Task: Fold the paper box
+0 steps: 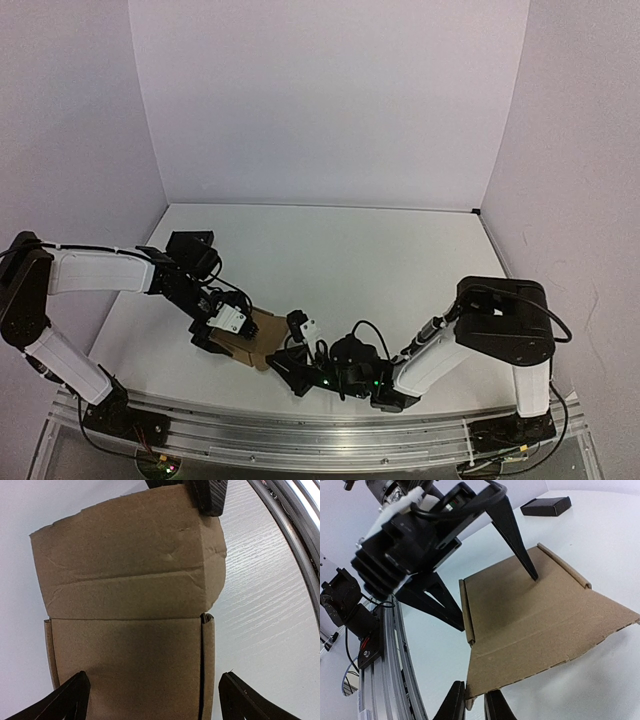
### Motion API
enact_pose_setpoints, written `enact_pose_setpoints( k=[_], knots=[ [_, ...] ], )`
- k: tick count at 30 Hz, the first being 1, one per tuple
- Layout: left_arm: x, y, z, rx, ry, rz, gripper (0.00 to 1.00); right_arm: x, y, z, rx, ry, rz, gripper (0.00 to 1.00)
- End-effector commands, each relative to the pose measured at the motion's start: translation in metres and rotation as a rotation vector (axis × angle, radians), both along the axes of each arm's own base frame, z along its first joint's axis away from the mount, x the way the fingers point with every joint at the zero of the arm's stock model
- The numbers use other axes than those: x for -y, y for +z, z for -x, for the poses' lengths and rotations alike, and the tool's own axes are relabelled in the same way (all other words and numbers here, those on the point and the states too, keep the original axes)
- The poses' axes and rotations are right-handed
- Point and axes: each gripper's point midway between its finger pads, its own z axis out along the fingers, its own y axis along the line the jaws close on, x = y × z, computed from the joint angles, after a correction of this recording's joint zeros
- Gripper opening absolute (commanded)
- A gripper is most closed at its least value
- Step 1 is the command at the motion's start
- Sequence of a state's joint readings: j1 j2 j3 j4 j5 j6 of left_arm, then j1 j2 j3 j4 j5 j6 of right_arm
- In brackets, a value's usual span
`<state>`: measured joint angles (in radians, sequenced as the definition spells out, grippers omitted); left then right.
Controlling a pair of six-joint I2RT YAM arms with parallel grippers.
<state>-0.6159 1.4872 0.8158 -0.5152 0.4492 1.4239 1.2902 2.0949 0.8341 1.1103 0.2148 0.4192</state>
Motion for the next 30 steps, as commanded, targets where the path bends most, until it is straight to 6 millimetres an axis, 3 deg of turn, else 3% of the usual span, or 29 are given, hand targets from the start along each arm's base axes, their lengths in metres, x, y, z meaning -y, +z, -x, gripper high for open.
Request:
enact_pose_setpoints(
  k=[1, 11, 19, 24, 27, 30],
  knots=[
    [-0.010, -0.015, 0.015, -0.067, -0.009, -0.050, 0.92, -0.004, 0.026, -0.008, 0.081, -0.045, -0.006, 0.16],
    [-0.004, -0.014, 0.011, -0.118, 0.057, -0.036, 0.92, -0.009, 0.002, -0.003, 0.085, -0.066, 0.054, 0.15],
    [-0.005, -0.017, 0.012, -0.130, 0.077, -0.039, 0.90, -0.008, -0.021, -0.002, 0.196, -0.090, 0.209, 0.14],
    [-0.006, -0.018, 0.013, -0.151, 0.094, -0.043, 0.90, -0.011, -0.022, -0.002, 0.255, -0.094, 0.242, 0.13],
    [-0.001, -0.010, 0.011, -0.189, 0.133, -0.027, 0.89, -0.015, -0.022, 0.001, 0.301, -0.093, 0.261, 0.13],
    [0.007, 0.013, 0.012, -0.259, 0.150, 0.013, 0.91, -0.014, -0.025, -0.002, 0.300, -0.115, 0.268, 0.12]
  ],
)
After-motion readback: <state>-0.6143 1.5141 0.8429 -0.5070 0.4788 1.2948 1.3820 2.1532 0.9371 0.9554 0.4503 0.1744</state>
